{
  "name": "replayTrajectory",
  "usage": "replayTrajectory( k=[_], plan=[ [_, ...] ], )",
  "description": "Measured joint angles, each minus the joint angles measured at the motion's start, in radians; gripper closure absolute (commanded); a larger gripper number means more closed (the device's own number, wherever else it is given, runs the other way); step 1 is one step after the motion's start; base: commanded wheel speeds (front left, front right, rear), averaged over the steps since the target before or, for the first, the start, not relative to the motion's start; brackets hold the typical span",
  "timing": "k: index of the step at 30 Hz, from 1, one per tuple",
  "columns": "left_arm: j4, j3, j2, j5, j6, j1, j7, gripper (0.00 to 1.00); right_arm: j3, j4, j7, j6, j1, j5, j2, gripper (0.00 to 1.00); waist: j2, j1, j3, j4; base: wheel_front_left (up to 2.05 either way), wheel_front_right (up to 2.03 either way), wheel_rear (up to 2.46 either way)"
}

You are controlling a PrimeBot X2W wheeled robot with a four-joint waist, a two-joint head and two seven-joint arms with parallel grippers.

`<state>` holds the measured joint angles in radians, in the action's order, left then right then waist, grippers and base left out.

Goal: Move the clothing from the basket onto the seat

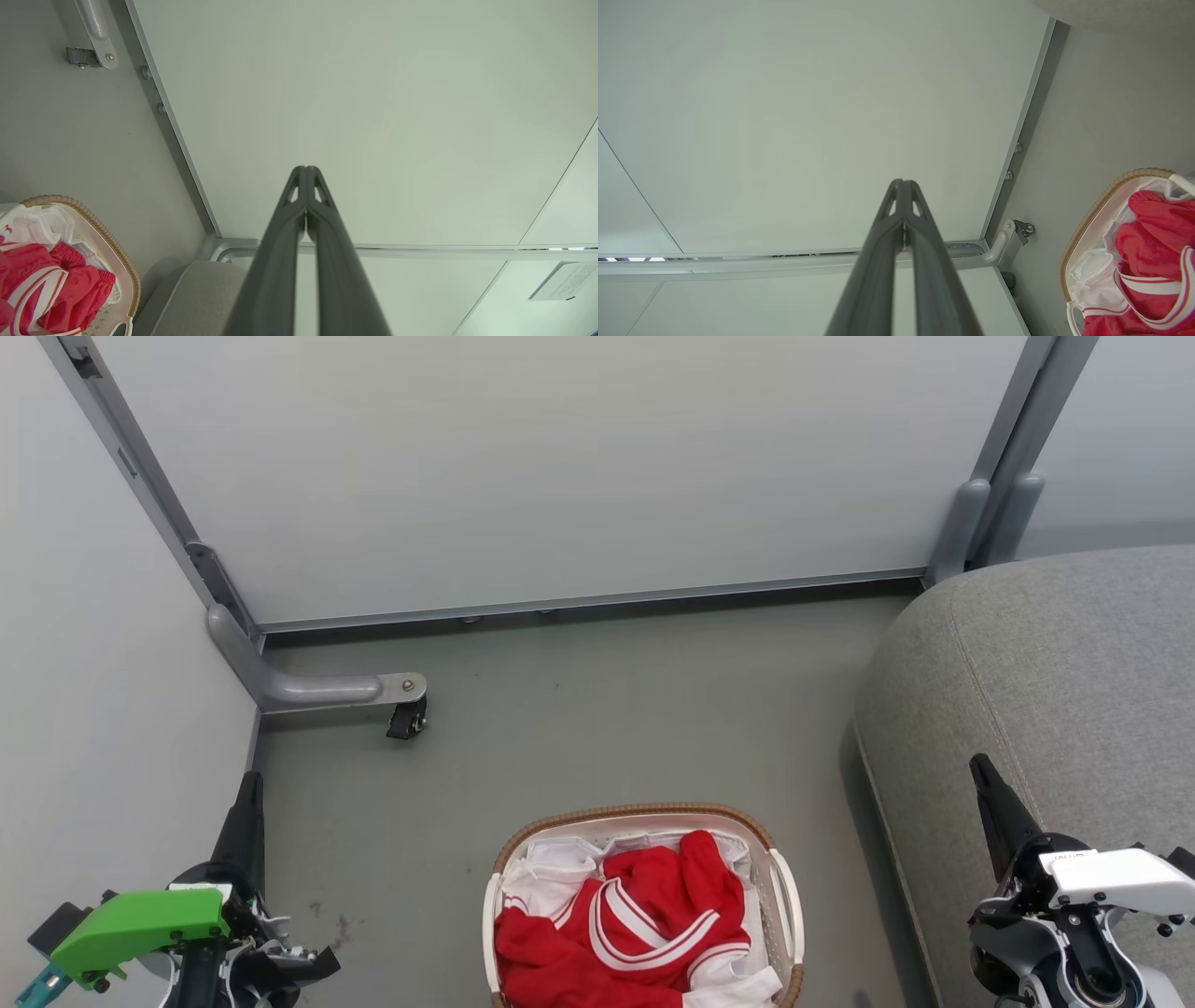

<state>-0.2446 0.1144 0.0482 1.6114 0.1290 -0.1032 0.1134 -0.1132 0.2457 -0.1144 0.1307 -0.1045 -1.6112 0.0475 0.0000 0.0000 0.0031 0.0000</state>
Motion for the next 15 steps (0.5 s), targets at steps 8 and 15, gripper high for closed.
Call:
replayTrajectory(
  k=[8,15],
  plan=[
    [0.0,0.0,0.0,0.0,0.0,0.0,0.0,1.0,0.0,0.0,0.0,0.0,0.0,0.0,0.0,1.0,0.0,0.0,0.0,0.0,0.0,0.0,0.0],
    [0.0,0.0,0.0,0.0,0.0,0.0,0.0,1.0,0.0,0.0,0.0,0.0,0.0,0.0,0.0,1.0,0.0,0.0,0.0,0.0,0.0,0.0,0.0]
  ],
)
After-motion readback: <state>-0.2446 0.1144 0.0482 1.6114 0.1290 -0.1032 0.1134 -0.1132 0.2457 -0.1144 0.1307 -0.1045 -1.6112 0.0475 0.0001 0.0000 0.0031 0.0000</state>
